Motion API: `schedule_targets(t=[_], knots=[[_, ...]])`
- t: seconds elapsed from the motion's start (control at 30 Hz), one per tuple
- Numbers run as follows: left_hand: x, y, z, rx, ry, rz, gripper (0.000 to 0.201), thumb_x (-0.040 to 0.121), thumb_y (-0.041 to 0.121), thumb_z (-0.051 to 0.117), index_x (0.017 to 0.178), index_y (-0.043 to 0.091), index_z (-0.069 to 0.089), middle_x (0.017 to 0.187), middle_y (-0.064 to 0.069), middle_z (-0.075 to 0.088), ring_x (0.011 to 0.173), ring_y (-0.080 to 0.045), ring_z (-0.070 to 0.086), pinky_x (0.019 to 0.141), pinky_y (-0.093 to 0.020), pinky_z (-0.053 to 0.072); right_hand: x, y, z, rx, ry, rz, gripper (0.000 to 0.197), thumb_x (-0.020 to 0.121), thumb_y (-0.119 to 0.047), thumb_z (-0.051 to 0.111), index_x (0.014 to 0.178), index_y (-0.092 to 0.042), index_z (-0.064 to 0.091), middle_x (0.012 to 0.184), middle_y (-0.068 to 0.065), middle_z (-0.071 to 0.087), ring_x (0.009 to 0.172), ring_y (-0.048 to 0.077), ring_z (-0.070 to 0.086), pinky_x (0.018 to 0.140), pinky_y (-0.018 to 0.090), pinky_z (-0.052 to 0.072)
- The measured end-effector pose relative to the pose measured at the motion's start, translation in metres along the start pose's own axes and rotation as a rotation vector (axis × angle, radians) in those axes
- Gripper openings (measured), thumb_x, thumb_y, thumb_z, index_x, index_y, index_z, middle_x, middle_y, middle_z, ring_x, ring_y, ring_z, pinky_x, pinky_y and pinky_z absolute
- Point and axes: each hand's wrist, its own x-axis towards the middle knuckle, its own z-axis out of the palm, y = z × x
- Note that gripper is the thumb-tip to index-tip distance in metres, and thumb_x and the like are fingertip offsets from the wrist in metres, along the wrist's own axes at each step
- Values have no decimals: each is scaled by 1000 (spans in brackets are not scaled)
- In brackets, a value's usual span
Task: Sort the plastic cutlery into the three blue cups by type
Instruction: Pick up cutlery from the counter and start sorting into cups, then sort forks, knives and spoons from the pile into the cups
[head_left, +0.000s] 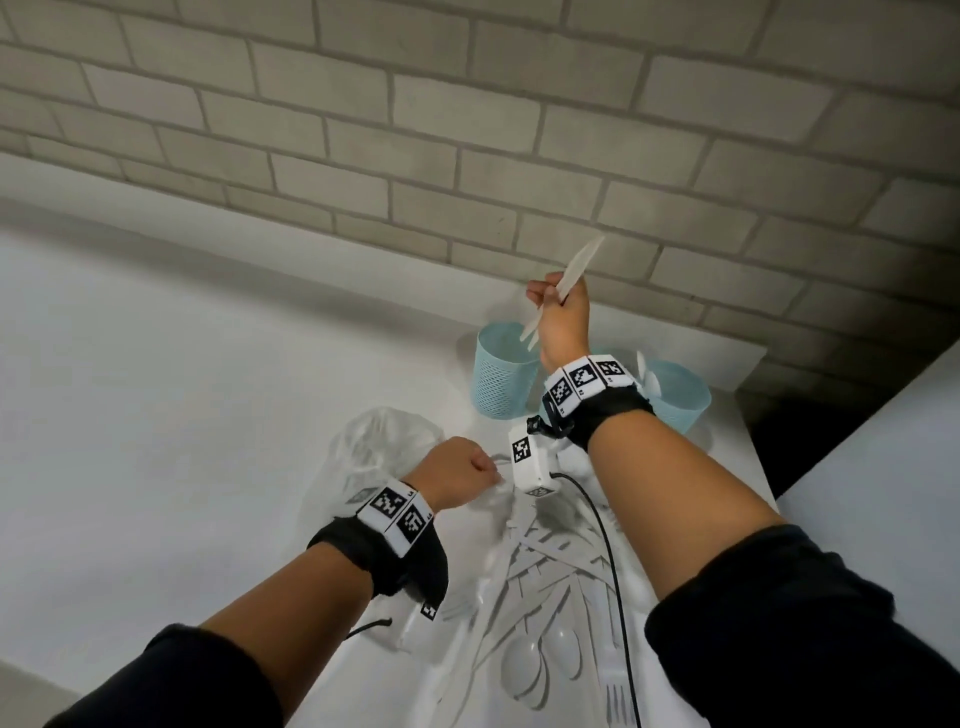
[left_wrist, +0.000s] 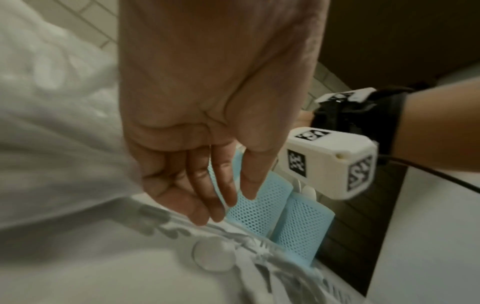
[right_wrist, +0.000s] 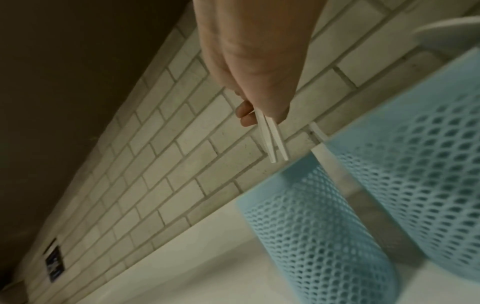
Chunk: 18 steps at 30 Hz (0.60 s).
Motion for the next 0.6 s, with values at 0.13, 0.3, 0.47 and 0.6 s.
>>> schedule_targets(t=[0.13,0.3,0.47,0.6], knots=[[-14,6,7,309,-173,-60,52,90,42,53,102,-8,63,99,-21,64,99,-31,60,96,-34,40,1,21,-3,-143,-101,101,19,98,-1,30,109,-12,41,110,13,59,99,19,52,96,35,42],[-31,15,13,402,-320,-82,69,81,59,58,125,8,48,127,-6,55,115,-22,53,79,-23,36,-3,16,-19,-262,-174,128,40,94,1,43,132,-13,38,120,11,49,105,19,50,85,26,46],[-36,18,16,467,-345,-131,79,69,62,70,123,8,51,124,-5,58,108,-21,56,87,-29,46,-20,-33,-41,-255,-194,-107,27,87,4,55,106,-15,52,103,3,58,97,12,55,84,19,46],[-42,24,19,500,-396,-119,82,63,59,77,119,5,51,112,-7,64,83,-17,58,66,-24,46,-50,-72,-70,-616,-767,182,6,86,-11,64,89,-16,61,86,-1,68,77,7,65,69,23,51]])
